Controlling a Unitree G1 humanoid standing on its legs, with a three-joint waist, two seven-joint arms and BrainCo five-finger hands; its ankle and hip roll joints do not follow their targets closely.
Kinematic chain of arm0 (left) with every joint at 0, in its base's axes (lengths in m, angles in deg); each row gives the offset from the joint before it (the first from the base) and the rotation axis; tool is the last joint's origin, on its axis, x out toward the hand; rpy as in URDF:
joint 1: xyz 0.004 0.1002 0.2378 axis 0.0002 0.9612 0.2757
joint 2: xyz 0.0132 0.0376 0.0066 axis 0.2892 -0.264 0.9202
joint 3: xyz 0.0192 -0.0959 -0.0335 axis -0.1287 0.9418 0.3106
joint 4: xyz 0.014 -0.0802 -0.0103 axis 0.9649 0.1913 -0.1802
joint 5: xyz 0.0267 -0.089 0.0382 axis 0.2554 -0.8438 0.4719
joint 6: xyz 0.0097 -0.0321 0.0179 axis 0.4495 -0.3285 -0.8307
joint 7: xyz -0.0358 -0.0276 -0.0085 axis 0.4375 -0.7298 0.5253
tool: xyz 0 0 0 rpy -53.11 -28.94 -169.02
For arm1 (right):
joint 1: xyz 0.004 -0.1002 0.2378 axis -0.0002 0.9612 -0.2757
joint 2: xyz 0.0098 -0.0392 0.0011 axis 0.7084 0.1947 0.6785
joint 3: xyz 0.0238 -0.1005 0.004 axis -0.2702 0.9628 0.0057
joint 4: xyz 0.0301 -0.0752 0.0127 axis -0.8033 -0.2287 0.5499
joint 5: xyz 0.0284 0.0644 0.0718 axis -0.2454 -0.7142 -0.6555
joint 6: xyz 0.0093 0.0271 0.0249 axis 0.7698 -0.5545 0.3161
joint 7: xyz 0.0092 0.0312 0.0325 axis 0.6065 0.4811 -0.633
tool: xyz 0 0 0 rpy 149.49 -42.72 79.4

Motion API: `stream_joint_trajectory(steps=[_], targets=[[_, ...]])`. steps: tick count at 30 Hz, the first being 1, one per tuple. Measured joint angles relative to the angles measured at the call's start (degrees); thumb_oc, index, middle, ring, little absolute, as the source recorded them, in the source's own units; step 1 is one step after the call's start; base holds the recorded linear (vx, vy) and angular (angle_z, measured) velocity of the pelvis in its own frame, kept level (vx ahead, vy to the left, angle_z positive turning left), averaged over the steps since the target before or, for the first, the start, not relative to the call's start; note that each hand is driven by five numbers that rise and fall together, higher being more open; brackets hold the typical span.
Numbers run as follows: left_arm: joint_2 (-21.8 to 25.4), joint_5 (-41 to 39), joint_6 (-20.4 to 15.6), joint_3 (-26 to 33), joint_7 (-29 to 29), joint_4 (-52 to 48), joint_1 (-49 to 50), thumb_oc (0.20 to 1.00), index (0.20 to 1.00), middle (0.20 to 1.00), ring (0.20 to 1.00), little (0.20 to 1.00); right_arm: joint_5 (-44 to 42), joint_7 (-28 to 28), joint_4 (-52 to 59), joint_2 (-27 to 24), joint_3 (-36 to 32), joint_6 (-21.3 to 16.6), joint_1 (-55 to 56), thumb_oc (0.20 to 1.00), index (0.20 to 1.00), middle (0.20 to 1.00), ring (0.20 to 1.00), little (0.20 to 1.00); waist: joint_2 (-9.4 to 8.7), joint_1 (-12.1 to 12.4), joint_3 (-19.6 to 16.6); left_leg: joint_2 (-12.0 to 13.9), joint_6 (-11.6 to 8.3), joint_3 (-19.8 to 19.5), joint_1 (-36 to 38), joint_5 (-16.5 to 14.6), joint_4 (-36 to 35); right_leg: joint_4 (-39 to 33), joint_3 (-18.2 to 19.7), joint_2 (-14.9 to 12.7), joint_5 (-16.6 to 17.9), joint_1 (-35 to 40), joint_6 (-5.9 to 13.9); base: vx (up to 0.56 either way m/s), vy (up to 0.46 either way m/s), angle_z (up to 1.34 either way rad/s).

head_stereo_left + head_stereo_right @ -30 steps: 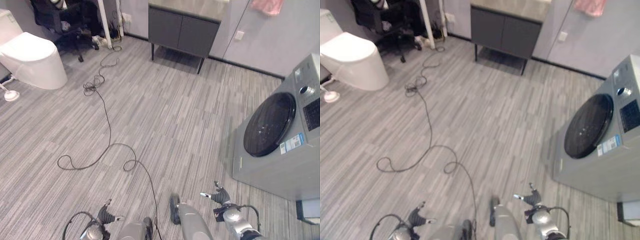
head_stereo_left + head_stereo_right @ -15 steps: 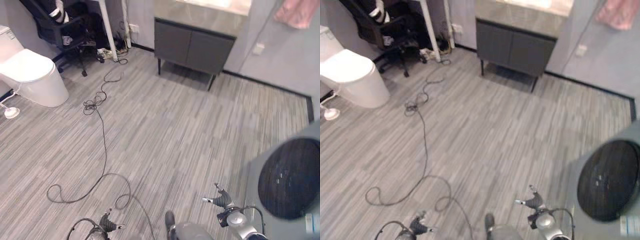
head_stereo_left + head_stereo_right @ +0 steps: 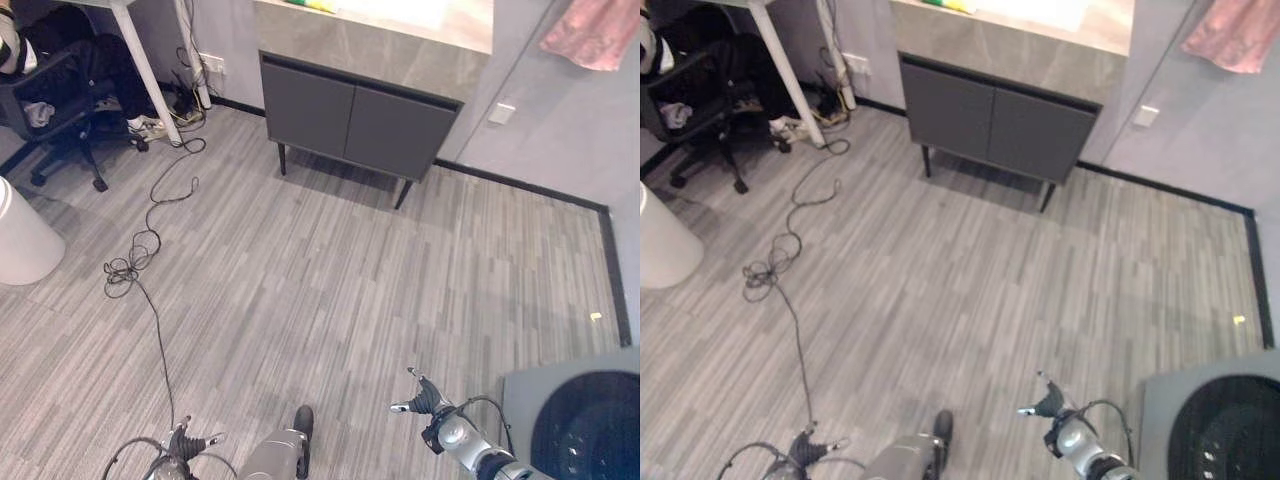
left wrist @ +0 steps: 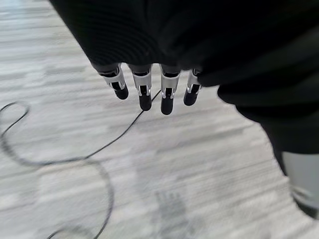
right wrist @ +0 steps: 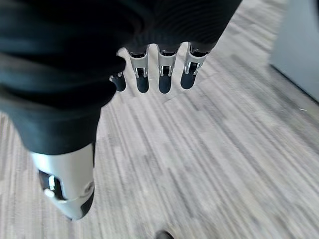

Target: Put brush and paste in cup on sink, flatten towel.

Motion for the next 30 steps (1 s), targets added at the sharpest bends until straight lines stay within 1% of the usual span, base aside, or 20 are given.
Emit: stream_joint_trajectory(steps=[3,4,5,6,7,9,10,12,14,15,17,18,19,20,22,23,25,26,27,30], targets=[[0.11,-0.19,-0.32,-0.53,-0.04,-1.36,1.33,1.0,1.0,1.0,1.0,1.0,0.0,0.47,3.15,-0.16,-0.39,-0.05,-0.75,1.0,1.0,1.0,1.0,1.0,0.77,-0.4,0.84,0.43,1.24,0.96,7.02,-1.75,-4.34,21.45,-2.6,-0.83,2.64,-11.93,1.27,0.44,0.361,-0.67],[-0.32,-0.29,-0.03,-0.78,-0.43,-1.97,0.81,1.0,1.0,1.0,1.0,1.0,-0.05,0.87,5.71,-0.61,-0.45,0.08,-0.32,1.0,1.0,1.0,1.0,1.0,1.4,-2.62,1.58,-0.54,3.42,0.51,8.61,-3.86,-5.48,27.15,-3.52,-0.61,2.39,-18.71,1.38,0.49,0.294,-0.35],[-0.09,-0.35,0.06,-0.98,-0.78,-1.85,0.94,1.0,1.0,1.0,1.0,1.0,-0.07,0.88,5.82,-0.13,-0.44,-0.06,-0.66,1.0,1.0,1.0,1.0,1.0,0.93,-3.23,2.41,-0.56,0.91,-0.32,9.9,-1.71,-5.91,27.63,-1.98,0.46,1.8,-20.72,2.11,0.48,0.219,0.11],[-0.45,-0.33,0.1,-1.03,-1.3,-1.93,-0.4,1.0,1.0,1.0,1.0,1.0,-0.11,0.94,6.59,-0.68,-0.39,0.25,0.76,1.0,1.0,1.0,1.0,1.0,1.53,-5.43,2.76,-0.54,0.67,-1.83,10.77,-2.55,-5.88,25.47,-2.89,1.81,1.36,-23.34,1.18,0.89,0.237,0.18],[-1.0,-0.14,0.02,-1.03,-1.47,-1.86,-1.71,1.0,1.0,1.0,1.0,1.0,-0.06,1.33,9.36,-2.08,-0.86,0.02,2.27,1.0,1.0,1.0,1.0,1.0,2.97,-5.11,4.32,0.08,1.87,-1.58,12.97,-5.19,-7.43,20.85,-8.53,0.63,0.82,-29.11,0.37,0.58,0.059,0.08],[-0.5,-0.08,0.57,-1.53,-1.73,-3.1,-1.81,1.0,1.0,1.0,1.0,1.0,-0.18,1.29,9.47,-2.29,-1.42,0.1,3.31,1.0,1.0,1.0,1.0,1.0,2.74,-7.08,5.33,-0.8,-0.06,-1.86,14.76,-4.58,-8.47,5.01,-13.51,-0.77,2.98,-34.15,-1.1,0.76,-0.013,0.08],[-0.66,-0.02,0.17,-2.35,-1.81,-4.13,-2.62,1.0,1.0,1.0,1.0,1.0,-0.22,1.24,8.68,-2.3,-1.58,0.56,5.58,1.0,1.0,1.0,1.0,1.0,2.42,-9.23,4.92,-1.46,-2.98,-3.5,19.02,-7.94,-9.7,-5.13,-12.09,0.48,6.91,-36.16,-2.41,0.81,-0.041,0.63],[-1.19,0.63,0.14,-3.2,-1.97,-3.77,-4.41,1.0,1.0,1.0,1.0,1.0,-0.32,1.0,7.47,-1.86,-1.98,0.7,7.27,1.0,1.0,1.0,1.0,1.0,2.57,-11.48,4.38,-1.56,-3.64,-7.37,22.48,-11.2,-10.52,-22.43,-9.62,0.26,10.0,-34.01,-1.32,0.64,-0.085,0.9],[-2.99,1.43,0.07,-3.3,-2.15,-2.83,-4.66,1.0,1.0,1.0,1.0,1.0,-0.06,0.94,7.54,-1.56,-3.33,0.86,7.63,1.0,1.0,1.0,1.0,1.0,2.8,-12.01,3.94,-0.8,-4.61,-8.65,30.3,-11.58,-11.93,-22.85,-9.19,1.87,13.41,-31.15,-4.39,0.79,-0.226,0.56],[-4.2,2.32,0.14,-3.06,-2.08,-2.71,-3.57,1.0,1.0,1.0,1.0,1.0,-0.03,0.97,7.3,-1.93,-3.55,0.83,8.25,1.0,1.0,1.0,1.0,1.0,3.15,-12.79,2.84,-0.45,-5.44,-10.36,32.29,-11.81,-9.92,-22.48,-7.89,1.69,19.99,-28.65,-5.75,0.56,-0.227,0.51],[-6.85,2.89,0.01,-3.14,-2.23,-1.02,-2.65,1.0,1.0,1.0,1.0,1.0,-0.05,1.01,6.89,-2.86,-4.06,1.25,8.27,1.0,1.0,1.0,1.0,1.0,5.38,-13.77,1.06,1.47,-8.46,-13.17,32.51,-10.27,-3.28,-18.37,-8.36,3.06,23.17,-27.17,-7.08,0.54,-0.203,0.58],[-7.78,2.96,-0.03,-3.16,-2.45,-0.78,-2.29,1.0,1.0,1.0,1.0,1.0,-0.05,1.02,6.7,-3.21,-4.11,1.33,8.15,1.0,1.0,1.0,1.0,1.0,6.36,-13.72,0.11,2.55,-11.67,-13.2,30.86,-8.13,1.64,-18.49,-9.43,3.84,21.34,-25.23,-8.19,0.48,-0.246,0.54],[-7.89,3.32,-0.16,-2.95,-3.29,-0.99,-1.75,1.0,1.0,1.0,1.0,1.0,-0.01,1.08,6.47,-3.27,-4.11,1.29,7.02,1.0,1.0,1.0,1.0,1.0,6.07,-13.22,-0.22,3.17,-17.63,-12.14,25.56,-0.6,15.18,-19.84,-10.23,4.76,18.43,-20.82,-10.21,0.47,-0.357,0.5],[-7.54,3.35,-0.13,-3.34,-3.42,-1.01,-2.16,1.0,1.0,1.0,1.0,1.0,-0.01,1.03,6.0,-3.29,-3.88,1.16,6.89,1.0,1.0,1.0,1.0,1.0,5.22,-13.18,-0.42,3.84,-19.19,-9.54,20.08,1.88,25.97,-21.04,-10.73,4.7,18.88,-18.96,-9.98,0.31,-0.257,0.44],[-6.01,3.35,-0.18,-3.4,-3.48,-1.74,-1.98,1.0,1.0,1.0,1.0,1.0,-0.02,0.94,5.99,-3.09,-3.16,1.05,5.75,1.0,1.0,1.0,1.0,1.0,2.58,-11.73,-0.95,4.06,-17.19,-7.34,11.77,1.14,35.07,-22.67,-9.35,4.25,16.52,-16.12,-11.9,0.22,-0.157,0.2],[-4.28,3.3,-0.14,-3.52,-3.28,-2.62,-1.75,1.0,1.0,1.0,1.0,1.0,0.02,0.93,5.52,-2.84,-2.82,0.79,4.27,1.0,1.0,1.0,1.0,1.0,-0.57,-9.51,-0.27,5.42,-13.33,-3.41,6.57,-0.48,38.06,-23.61,-8.02,3.64,15.87,-12.85,-12.05,0.33,-0.138,-0.09],[-3.02,3.28,0.42,-3.18,-3.29,-2.77,-0.51,1.0,1.0,1.0,1.0,1.0,0.0,0.68,4.62,-2.47,-2.83,0.43,2.63,1.0,1.0,1.0,1.0,1.0,-2.04,-9.11,0.07,8.38,-11.83,-0.17,1.53,-1.62,35.94,-25.43,-7.57,3.3,15.86,-7.99,-12.08,0.39,-0.062,-0.01],[-2.25,3.21,0.7,-4.28,-3.2,-2.32,-1.01,1.0,1.0,1.0,1.0,1.0,0.05,-0.4,3.92,-3.03,-2.57,0.14,1.88,1.0,1.0,1.0,1.0,1.0,-3.3,-8.19,0.22,9.99,-10.96,5.2,-4.49,-2.03,27.88,-28.06,-6.83,0.99,11.04,-3.66,-12.99,0.35,0.035,0.3],[-2.4,3.19,0.78,-4.72,-3.16,-2.57,-1.42,1.0,1.0,1.0,1.0,1.0,0.06,-0.37,3.27,-3.66,-2.6,0.39,1.68,1.0,1.0,1.0,1.0,1.0,-3.09,-8.17,0.49,11.03,-11.2,7.64,-5.45,-1.77,22.81,-28.23,-7.45,1.02,12.59,-3.25,-11.53,0.34,0.092,0.27],[-2.16,3.11,0.64,-4.87,-3.21,-3.23,-1.28,1.0,1.0,1.0,1.0,1.0,-0.02,-0.48,1.85,-3.7,-2.28,0.57,-1.2,1.0,1.0,1.0,1.0,1.0,0.31,-6.95,1.19,10.43,-12.36,5.58,-9.11,0.97,1.05,-30.89,-3.89,1.39,10.26,1.46,-9.35,0.49,0.193,-0.49]])
